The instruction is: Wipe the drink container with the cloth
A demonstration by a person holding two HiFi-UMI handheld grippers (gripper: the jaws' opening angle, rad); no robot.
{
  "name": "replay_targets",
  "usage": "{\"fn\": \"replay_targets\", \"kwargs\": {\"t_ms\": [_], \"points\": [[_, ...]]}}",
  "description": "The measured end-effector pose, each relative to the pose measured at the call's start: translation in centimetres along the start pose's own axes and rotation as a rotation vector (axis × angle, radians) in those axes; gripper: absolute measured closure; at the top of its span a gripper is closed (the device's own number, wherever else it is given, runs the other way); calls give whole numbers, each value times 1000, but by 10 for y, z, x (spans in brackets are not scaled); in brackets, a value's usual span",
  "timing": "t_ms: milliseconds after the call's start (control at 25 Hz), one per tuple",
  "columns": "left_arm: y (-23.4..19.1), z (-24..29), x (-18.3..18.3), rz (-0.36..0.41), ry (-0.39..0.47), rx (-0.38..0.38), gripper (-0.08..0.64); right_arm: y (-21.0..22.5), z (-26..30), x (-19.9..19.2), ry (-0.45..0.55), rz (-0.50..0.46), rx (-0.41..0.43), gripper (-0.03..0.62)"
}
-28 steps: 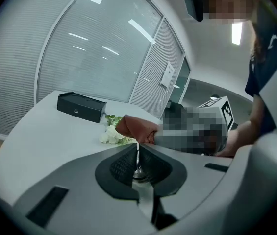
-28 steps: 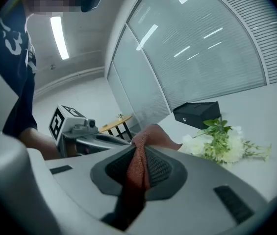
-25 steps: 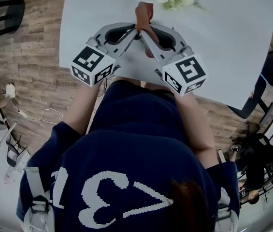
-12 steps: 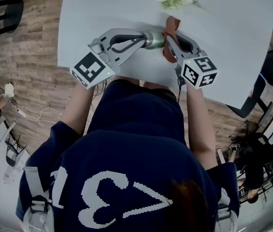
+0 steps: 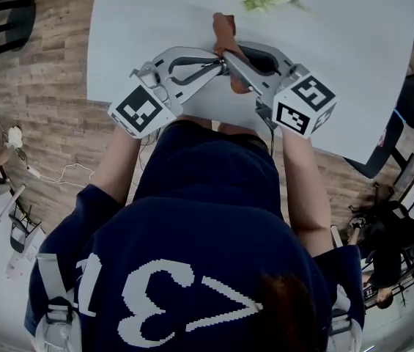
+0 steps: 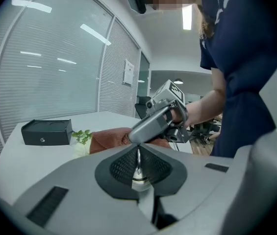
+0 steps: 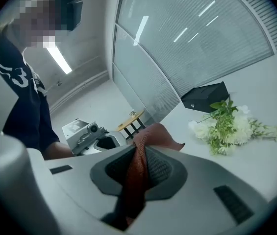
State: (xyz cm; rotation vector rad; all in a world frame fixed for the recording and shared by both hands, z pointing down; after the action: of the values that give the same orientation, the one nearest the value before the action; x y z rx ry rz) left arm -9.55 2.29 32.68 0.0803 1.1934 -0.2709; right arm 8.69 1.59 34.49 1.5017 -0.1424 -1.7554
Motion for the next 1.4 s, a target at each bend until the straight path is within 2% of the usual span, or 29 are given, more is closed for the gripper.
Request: {"fn": "replay_targets", "kwargs": {"t_ms": [80,160,280,320,400,520,680,760,880,1040,1120,1240,1400], "points": [[1,-1,-3,-49,13,35,534,1,-3,-6,13,14,-14,535],[0,-1,-7,-130,33,74,533,-2,-5,-10,26,10,-32,535],[-3,-1,-14,-275,103,88,525,-8,-7,-17,52,1,-72,535],[-3,-2,-15,-298,121,85,523,-9,-8,-18,55,-8,-90,535],[2,-2,-15,-255,121,77,532,-6,-10,-23,50,-15,-125,535],[7,-2,-13,-173,101,56,535,17,-17,-35,40,35,-161,535],[3,-3,-15,-129,105,25,535,61,-23,-54,-60,132,-186,535],[4,-3,-14,-54,97,9,535,66,-24,-52,-77,173,-144,535],[4,-4,-12,69,99,-12,535,49,-16,-32,-73,155,-49,535],[7,-3,-10,109,82,-51,537,11,2,1,-93,73,88,535],[10,-2,-9,143,73,-73,537,-1,9,10,-122,37,113,535],[13,-2,-9,158,67,-91,537,7,11,5,-199,21,86,535],[17,-3,-11,158,56,-113,537,42,1,-12,-261,36,-17,537]]}}
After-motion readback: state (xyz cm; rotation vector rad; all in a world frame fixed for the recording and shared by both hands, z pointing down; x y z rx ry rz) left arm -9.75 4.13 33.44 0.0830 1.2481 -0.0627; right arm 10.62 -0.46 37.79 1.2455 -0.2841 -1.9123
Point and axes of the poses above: the fingertips, and each gripper's own axes: z forward along the fingers, y to its right, x out of its top, the point moved 10 cm from there along -z, backward along the fingers
